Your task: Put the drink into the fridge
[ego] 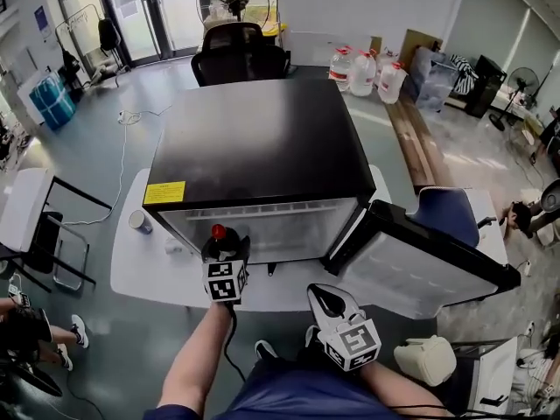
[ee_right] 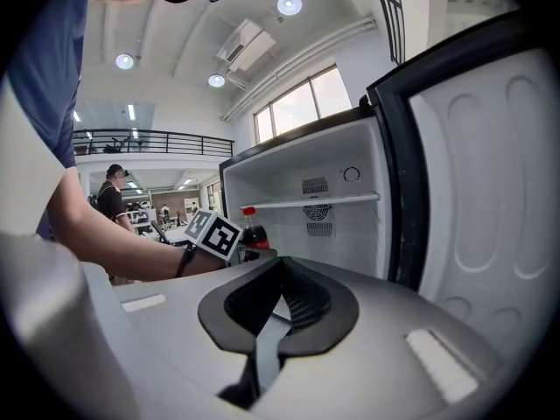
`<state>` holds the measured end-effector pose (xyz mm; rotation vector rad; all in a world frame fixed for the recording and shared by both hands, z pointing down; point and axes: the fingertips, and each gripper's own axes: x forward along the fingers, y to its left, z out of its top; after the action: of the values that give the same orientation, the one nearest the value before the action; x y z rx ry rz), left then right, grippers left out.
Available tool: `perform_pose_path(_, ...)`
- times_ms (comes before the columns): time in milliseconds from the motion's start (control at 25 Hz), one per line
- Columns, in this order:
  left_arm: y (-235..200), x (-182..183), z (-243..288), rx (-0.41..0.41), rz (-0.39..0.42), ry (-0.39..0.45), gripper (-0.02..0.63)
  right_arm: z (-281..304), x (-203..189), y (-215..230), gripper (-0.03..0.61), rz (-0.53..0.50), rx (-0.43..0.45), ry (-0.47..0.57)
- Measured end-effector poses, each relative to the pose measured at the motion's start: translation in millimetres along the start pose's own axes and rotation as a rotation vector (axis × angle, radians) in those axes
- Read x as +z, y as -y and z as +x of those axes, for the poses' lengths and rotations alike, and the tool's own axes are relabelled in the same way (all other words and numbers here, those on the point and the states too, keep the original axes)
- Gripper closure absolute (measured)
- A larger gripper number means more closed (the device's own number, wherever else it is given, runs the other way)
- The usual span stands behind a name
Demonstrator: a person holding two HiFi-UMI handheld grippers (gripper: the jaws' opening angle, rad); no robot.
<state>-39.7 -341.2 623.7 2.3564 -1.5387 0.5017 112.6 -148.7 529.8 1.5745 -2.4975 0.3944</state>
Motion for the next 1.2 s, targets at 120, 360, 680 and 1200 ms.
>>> perform_pose_path(120,-7.1,0.9,19.8,0.023,0.005,-0.009,0.299,-6.7,-2.0,14.8,0.575,0.011,-0.039,0.001)
perform_pose_path(360,-15.3,-0.9,52.7,0.031,0.021,-0.025,0.299,-18.0,-8.3,36.2,0.575,0.036,-0.110,-0.009)
perform_pose_path(680,-29.1,2.1,82.6,0.042,0.008,-0.038,0.299,-27.1,-16.0,43.9,0.575,0.054,-0.173,-0.033)
perform_pose_path(1200,-24.5,-4.4,96.9,0.018,0.067,-0.043,0.298,-18.8,-22.5,45.0,0.575,0.107,-0.194,-0.048)
